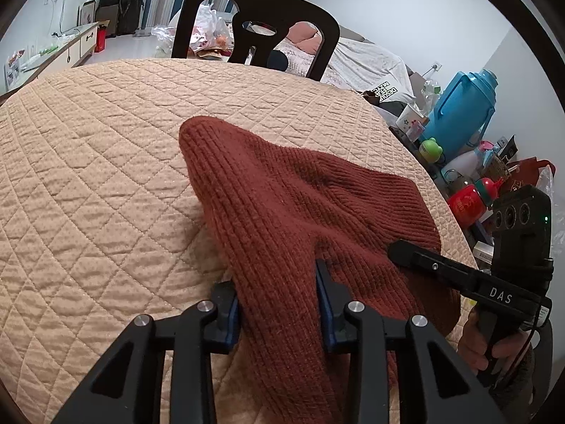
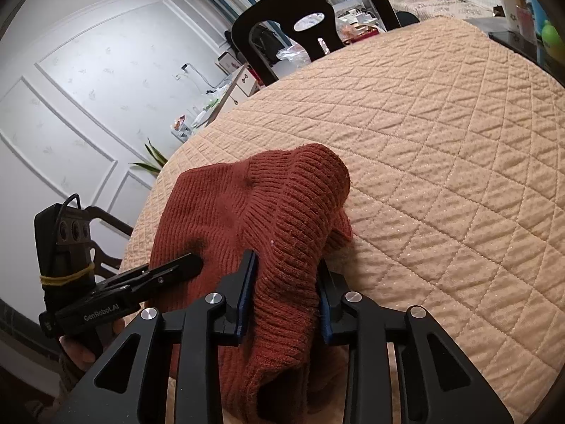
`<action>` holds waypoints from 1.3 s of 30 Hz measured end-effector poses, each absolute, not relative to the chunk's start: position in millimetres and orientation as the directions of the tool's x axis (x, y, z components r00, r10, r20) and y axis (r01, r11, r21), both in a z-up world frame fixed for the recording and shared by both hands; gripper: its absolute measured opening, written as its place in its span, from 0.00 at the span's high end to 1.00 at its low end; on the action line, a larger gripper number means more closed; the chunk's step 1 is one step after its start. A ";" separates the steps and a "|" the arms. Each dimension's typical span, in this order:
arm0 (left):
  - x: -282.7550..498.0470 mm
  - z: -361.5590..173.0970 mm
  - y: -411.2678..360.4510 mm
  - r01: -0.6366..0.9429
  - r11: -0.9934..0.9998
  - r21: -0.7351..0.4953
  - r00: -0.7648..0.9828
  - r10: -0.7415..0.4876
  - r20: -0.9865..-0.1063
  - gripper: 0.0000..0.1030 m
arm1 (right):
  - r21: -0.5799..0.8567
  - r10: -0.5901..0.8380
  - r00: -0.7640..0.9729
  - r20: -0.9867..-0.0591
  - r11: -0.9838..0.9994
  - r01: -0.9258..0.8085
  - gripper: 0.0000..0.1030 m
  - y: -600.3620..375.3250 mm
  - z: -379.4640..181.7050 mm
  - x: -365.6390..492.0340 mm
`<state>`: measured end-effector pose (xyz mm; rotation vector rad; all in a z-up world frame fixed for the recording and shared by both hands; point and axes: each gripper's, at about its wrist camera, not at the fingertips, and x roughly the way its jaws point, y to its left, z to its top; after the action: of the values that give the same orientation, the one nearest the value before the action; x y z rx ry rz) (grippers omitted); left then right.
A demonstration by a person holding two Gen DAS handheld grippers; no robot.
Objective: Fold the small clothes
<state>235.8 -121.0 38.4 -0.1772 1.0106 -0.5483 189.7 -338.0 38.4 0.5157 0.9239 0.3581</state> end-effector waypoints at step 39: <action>210.9 80.6 7.3 0.235 0.898 -0.371 0.516 -0.439 -0.736 0.66 | 0.570 0.583 0.545 -0.603 0.793 -0.217 0.74 -218.5 81.7 188.0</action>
<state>210.9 7.3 80.6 -0.2364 0.9470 -0.4092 188.0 -218.5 81.7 0.4640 0.8739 0.4945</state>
